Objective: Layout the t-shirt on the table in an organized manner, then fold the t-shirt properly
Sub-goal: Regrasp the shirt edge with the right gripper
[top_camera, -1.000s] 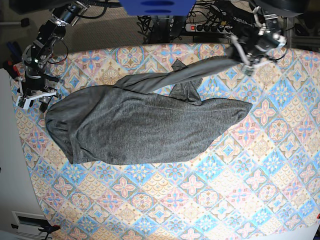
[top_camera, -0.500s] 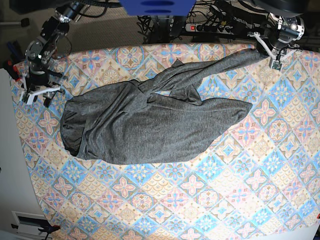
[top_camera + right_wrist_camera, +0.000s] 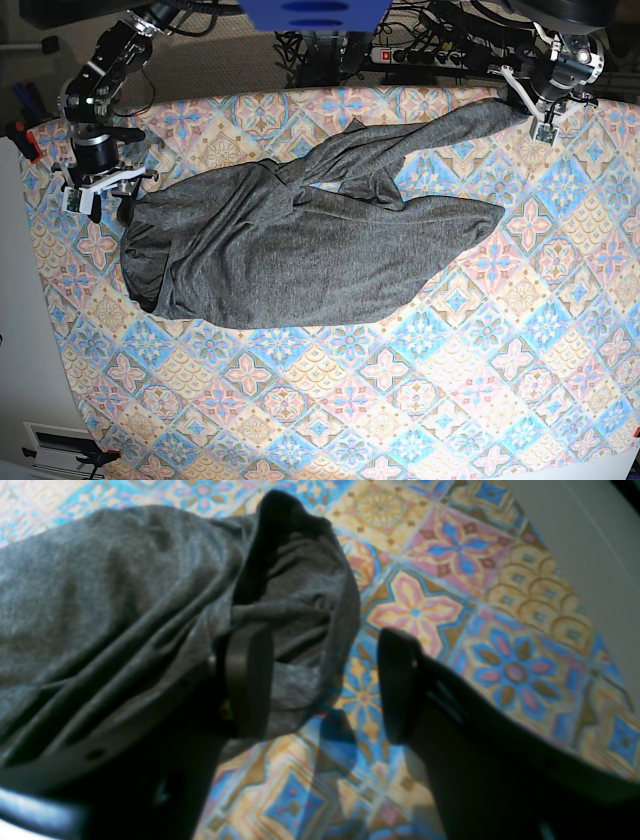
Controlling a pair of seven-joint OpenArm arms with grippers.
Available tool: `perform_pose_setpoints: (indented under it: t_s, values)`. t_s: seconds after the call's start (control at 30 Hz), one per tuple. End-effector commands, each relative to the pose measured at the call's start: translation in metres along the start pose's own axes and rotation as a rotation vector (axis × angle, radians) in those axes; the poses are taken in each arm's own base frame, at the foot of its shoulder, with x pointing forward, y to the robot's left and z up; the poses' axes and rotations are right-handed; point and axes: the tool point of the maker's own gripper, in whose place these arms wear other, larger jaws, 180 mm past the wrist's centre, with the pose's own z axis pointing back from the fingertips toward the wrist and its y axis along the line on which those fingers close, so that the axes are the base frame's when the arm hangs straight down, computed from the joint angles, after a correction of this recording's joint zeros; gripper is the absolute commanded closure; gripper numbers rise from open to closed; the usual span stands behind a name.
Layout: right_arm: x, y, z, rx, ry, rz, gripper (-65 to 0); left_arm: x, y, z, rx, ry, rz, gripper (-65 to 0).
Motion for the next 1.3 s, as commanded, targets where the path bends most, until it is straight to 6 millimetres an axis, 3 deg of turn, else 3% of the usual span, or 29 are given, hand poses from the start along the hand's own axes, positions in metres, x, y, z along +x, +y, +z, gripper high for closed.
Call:
perform_pose_setpoints:
  t_s: [0.0,0.4,0.53,0.67,0.7,0.97,1.17,1.27]
  values:
    - [0.015,-0.001,0.0,0.006,-0.054,0.011,-32.0,0.005,0.005,0.004,0.017,-0.02,-0.008,0.0]
    - [-0.038,-0.001,-0.011,0.025,0.063,-0.083,-32.0,0.004,0.005,0.004,0.019,-0.015,-0.007,0.0]
    - [-0.042,0.001,-0.012,0.04,0.072,-0.088,-32.0,0.004,0.005,0.004,0.019,-0.015,-0.007,0.0]
    - [-0.012,0.023,-0.021,0.161,-0.023,-0.093,-32.0,0.004,0.005,0.004,0.019,-0.015,-0.007,0.0]
    - [-0.013,0.024,-0.023,0.166,-0.022,-0.103,-32.0,0.004,0.005,0.004,0.019,-0.015,-0.007,0.0]
    - [-0.054,0.028,-0.031,0.182,0.067,-0.195,-32.0,0.004,0.006,0.004,0.02,-0.015,-0.006,0.0]
    - [-0.058,-0.008,-0.02,0.082,0.051,-0.23,-32.0,0.004,0.006,0.004,0.02,-0.015,-0.006,0.0]
    - [-0.059,-0.01,-0.018,0.074,0.054,-0.234,-32.0,0.004,0.006,0.004,0.019,-0.016,-0.006,0.0]
